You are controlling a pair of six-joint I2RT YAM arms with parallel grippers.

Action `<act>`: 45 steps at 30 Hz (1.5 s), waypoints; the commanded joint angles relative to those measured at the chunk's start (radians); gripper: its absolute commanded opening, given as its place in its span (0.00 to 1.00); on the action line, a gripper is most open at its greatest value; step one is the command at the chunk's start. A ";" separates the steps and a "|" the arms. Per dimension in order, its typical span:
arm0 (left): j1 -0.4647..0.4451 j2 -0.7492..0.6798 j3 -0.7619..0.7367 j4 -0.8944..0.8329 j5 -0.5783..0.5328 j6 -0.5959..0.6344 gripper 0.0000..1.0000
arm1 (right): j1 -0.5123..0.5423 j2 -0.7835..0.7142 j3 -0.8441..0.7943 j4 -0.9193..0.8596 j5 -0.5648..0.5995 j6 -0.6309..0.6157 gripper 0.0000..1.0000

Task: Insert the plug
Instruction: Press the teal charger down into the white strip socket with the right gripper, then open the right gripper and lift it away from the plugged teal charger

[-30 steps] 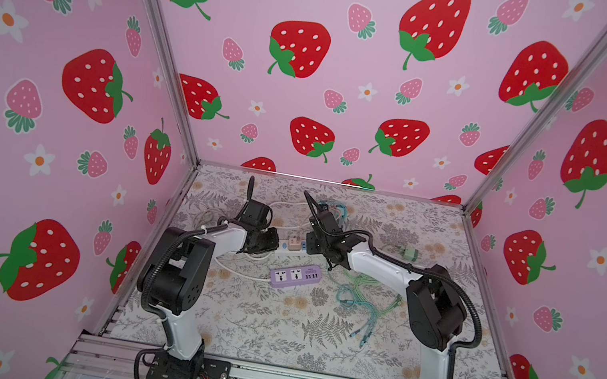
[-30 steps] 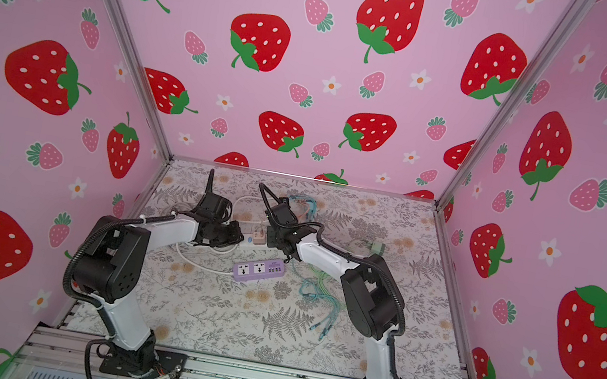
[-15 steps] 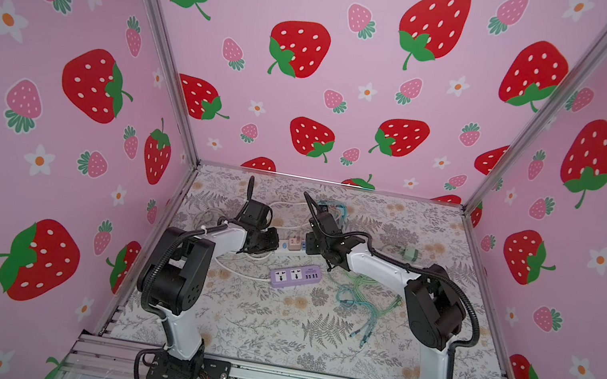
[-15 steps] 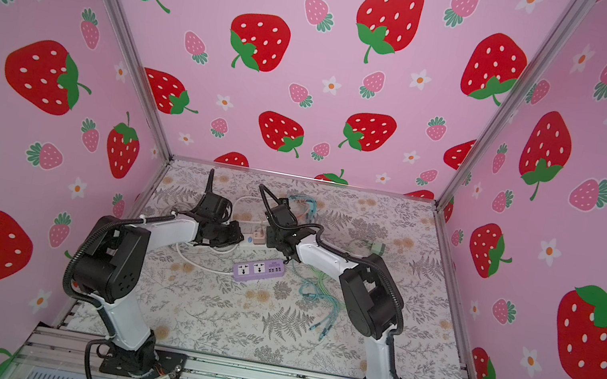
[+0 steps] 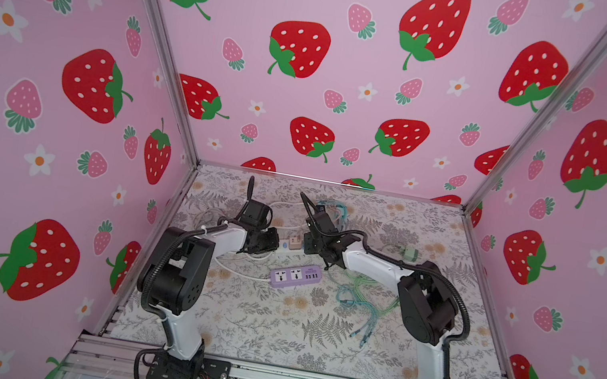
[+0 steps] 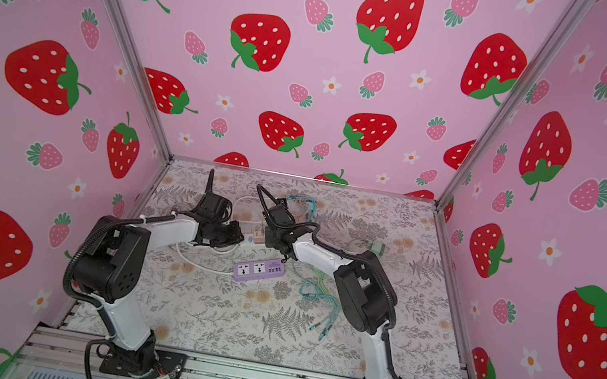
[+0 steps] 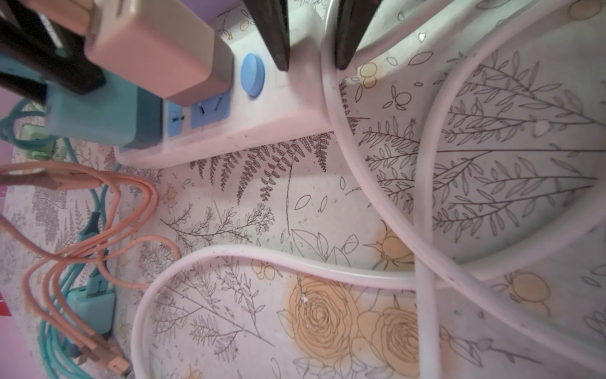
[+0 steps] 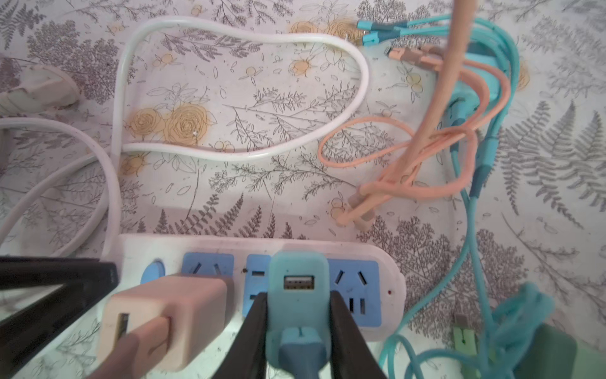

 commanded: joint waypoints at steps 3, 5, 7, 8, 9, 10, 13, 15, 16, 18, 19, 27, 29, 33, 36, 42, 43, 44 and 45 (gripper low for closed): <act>-0.006 0.015 -0.003 -0.008 0.018 -0.002 0.27 | 0.004 0.067 0.008 -0.102 0.015 -0.004 0.11; -0.005 0.016 -0.004 -0.008 0.018 -0.001 0.27 | 0.005 0.080 0.008 -0.112 0.013 -0.004 0.11; -0.005 0.014 -0.006 -0.008 0.017 0.000 0.27 | 0.004 0.088 0.008 -0.118 0.007 -0.005 0.11; -0.003 0.013 -0.008 -0.007 0.018 0.000 0.27 | 0.005 0.090 0.008 -0.120 0.003 -0.007 0.11; -0.003 0.012 -0.010 -0.007 0.017 0.000 0.27 | 0.005 0.088 0.007 -0.123 -0.001 -0.011 0.11; -0.002 0.009 -0.011 -0.007 0.018 0.001 0.27 | 0.005 0.084 0.007 -0.126 -0.005 -0.015 0.12; 0.003 0.005 -0.017 -0.007 0.022 0.003 0.27 | 0.005 0.079 0.018 -0.156 -0.023 -0.030 0.12; 0.006 0.001 -0.024 -0.008 0.027 0.006 0.27 | 0.008 0.081 0.032 -0.182 -0.036 -0.038 0.12; 0.006 -0.001 -0.027 -0.007 0.028 0.008 0.27 | 0.010 0.078 0.036 -0.195 -0.041 -0.043 0.12; 0.008 -0.011 -0.037 -0.007 0.031 0.009 0.27 | 0.017 0.072 0.039 -0.211 -0.045 -0.047 0.12; 0.009 -0.017 -0.044 -0.008 0.032 0.010 0.27 | 0.021 0.066 0.039 -0.218 -0.049 -0.047 0.12; 0.009 -0.103 -0.123 -0.014 0.026 0.010 0.27 | 0.072 0.007 0.000 -0.232 -0.064 -0.020 0.14; 0.011 -0.128 -0.143 -0.018 0.024 0.009 0.27 | 0.081 0.002 -0.007 -0.228 -0.074 -0.013 0.14; 0.015 -0.176 -0.164 -0.045 0.012 0.008 0.28 | 0.097 -0.008 -0.021 -0.224 -0.083 0.006 0.16; 0.017 -0.215 -0.167 -0.086 -0.016 0.015 0.32 | 0.105 -0.016 -0.031 -0.213 -0.085 0.011 0.21; 0.030 -0.275 -0.147 -0.165 -0.054 0.040 0.40 | 0.105 -0.062 -0.043 -0.190 -0.086 0.013 0.27; 0.033 -0.286 -0.147 -0.169 -0.056 0.040 0.42 | 0.105 -0.072 -0.040 -0.191 -0.083 0.011 0.29; 0.036 -0.293 -0.147 -0.173 -0.056 0.039 0.43 | 0.105 -0.078 -0.037 -0.191 -0.083 0.008 0.31; 0.040 -0.304 -0.148 -0.177 -0.054 0.039 0.44 | 0.105 -0.086 -0.030 -0.196 -0.085 0.005 0.33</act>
